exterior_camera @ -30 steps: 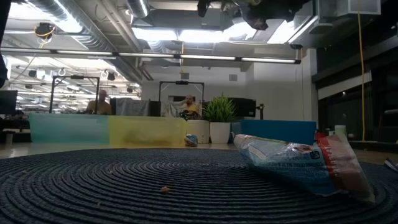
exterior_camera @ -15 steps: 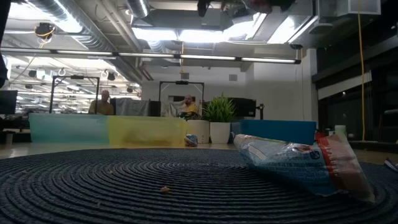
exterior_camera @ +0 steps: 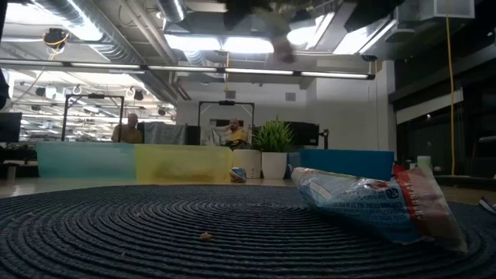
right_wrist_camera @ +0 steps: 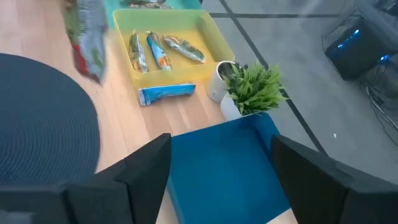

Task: Pick and place Granola Bars by type
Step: Put the red granola bar into the green bin

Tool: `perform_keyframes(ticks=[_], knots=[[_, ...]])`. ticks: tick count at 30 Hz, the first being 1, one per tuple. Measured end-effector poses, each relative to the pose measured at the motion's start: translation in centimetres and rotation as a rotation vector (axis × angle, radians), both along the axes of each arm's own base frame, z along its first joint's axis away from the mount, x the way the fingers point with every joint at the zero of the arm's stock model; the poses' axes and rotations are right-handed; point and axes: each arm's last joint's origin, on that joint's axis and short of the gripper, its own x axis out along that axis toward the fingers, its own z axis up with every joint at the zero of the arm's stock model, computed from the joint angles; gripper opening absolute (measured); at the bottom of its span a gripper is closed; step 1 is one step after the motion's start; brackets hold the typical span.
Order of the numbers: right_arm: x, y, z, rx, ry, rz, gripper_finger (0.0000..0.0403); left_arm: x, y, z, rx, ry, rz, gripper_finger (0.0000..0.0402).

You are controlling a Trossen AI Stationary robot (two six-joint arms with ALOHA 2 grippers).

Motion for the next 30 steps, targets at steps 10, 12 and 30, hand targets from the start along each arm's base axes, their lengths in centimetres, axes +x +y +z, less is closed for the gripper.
perform_keyframes(ticks=[10,12,30], knots=[[0.0,0.0,-0.5,0.001,0.019,-0.003,0.0275,-7.3,-0.4,-0.7,0.003,0.505,0.151,0.0005],[0.0,0.0,-0.5,-0.006,0.025,0.004,0.0275,-8.7,0.0,-0.6,-0.007,0.591,0.204,0.0005],[-0.1,0.0,-0.6,0.053,-0.001,-0.035,0.0275,-15.7,7.3,-4.5,0.001,1.03,0.666,0.0004]])
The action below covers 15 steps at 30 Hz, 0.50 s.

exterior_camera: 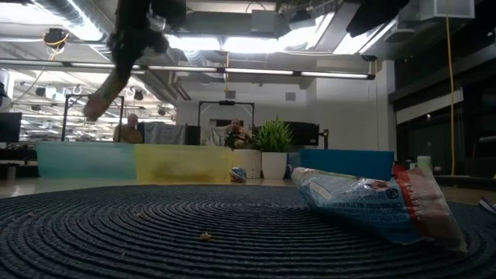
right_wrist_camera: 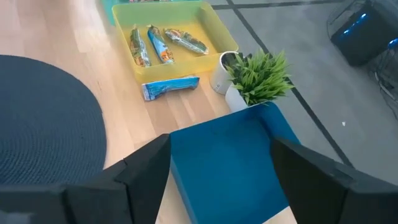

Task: Pick and place Granola Bars by type
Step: Put the red granola bar into the green bin

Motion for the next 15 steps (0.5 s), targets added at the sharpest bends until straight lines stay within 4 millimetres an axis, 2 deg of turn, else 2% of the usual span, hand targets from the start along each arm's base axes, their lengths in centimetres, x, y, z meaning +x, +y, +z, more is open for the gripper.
perform_keyframes(ticks=[4,8,15], knots=[[-0.1,0.0,-0.2,0.032,0.005,-0.003,0.0275,-1.7,1.7,-2.9,-0.065,0.07,0.066,0.0006],[-0.1,0.1,-0.2,0.043,0.006,0.001,0.0275,-3.0,3.5,-5.1,-0.133,0.001,0.114,0.0007],[-0.1,0.1,-0.2,0.038,0.008,0.007,0.0275,-4.8,5.7,-7.1,-0.13,-0.09,0.179,0.0007]])
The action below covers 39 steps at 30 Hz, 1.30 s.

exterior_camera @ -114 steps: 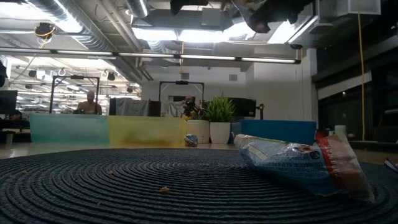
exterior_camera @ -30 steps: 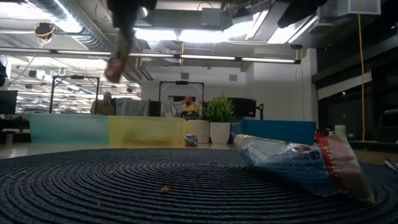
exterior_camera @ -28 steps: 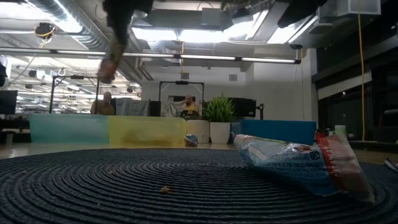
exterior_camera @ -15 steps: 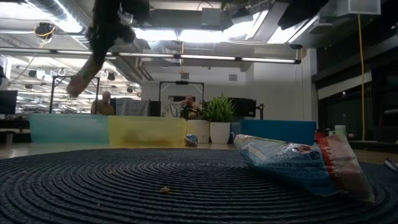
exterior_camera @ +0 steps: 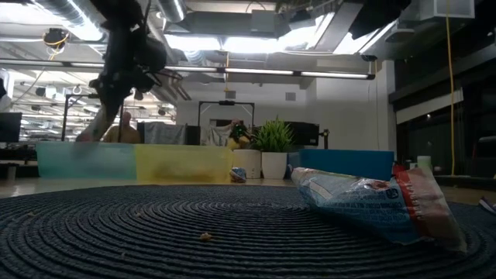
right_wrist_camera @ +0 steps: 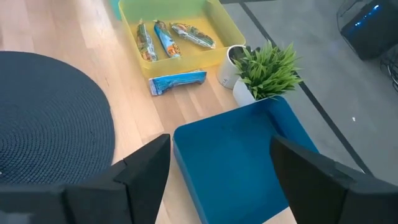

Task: Pick and place Granola Bars by type
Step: Put the red granola bar into the green bin, then put the blue granola bar into the blue bin

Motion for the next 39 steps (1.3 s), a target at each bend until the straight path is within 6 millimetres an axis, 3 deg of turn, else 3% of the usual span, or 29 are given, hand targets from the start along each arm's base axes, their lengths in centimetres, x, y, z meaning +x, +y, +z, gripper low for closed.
perform_keyframes(ticks=[5,18,23,30,34,39], knots=[[0.0,0.0,0.0,-0.001,-0.001,0.001,0.0275,-1.4,0.8,-1.1,-0.02,-0.021,0.037,0.0005],[0.0,0.0,0.0,-0.061,0.033,0.039,0.0275,-1.4,1.9,-1.9,-0.04,-0.052,0.053,0.0031],[0.1,0.0,0.1,-0.079,0.037,0.055,0.0275,-1.4,1.9,-1.9,-0.041,-0.05,0.031,0.0065],[0.1,0.0,0.1,-0.084,0.04,0.059,0.0275,-1.4,1.9,-1.8,-0.041,-0.049,0.03,0.0143],[0.1,0.0,0.1,-0.1,0.052,0.074,0.0275,-1.3,2.0,-0.6,-0.035,-0.038,0.031,0.0176],[0.2,-0.1,0.2,-0.127,0.059,0.097,0.0275,-1.4,1.8,2.5,0.009,-0.042,0.046,0.019]])
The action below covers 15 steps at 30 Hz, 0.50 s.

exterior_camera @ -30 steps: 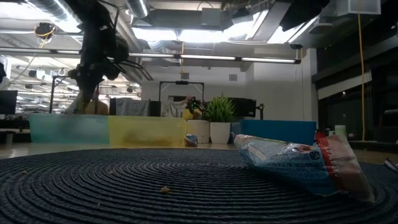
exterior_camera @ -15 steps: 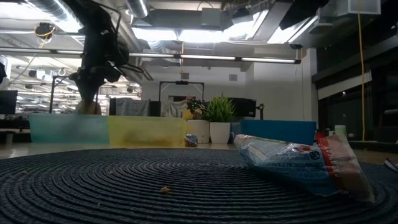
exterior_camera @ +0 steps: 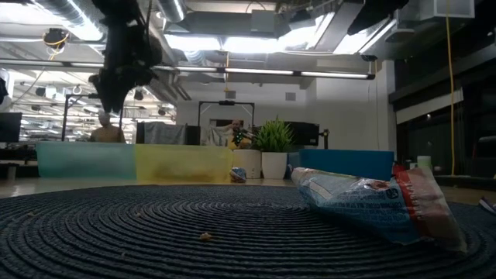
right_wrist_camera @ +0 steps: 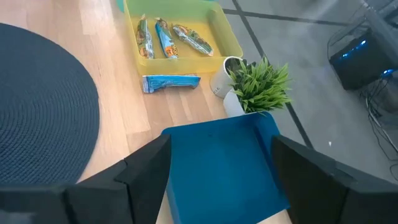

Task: Pick and place Granola Bars by type
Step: Put the blue granola bar into the blue bin

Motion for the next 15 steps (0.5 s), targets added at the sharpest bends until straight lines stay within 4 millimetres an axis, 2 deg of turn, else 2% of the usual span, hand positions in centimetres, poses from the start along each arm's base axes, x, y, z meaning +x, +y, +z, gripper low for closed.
perform_keyframes(ticks=[7,15], knots=[[0.1,0.0,0.1,-0.006,-0.009,0.003,0.0275,0.4,-1.8,4.0,0.099,-0.075,-0.008,0.0186],[0.1,0.0,0.1,-0.007,-0.008,0.003,0.0275,1.2,-5.7,6.6,0.1,-0.296,-0.052,0.0188]])
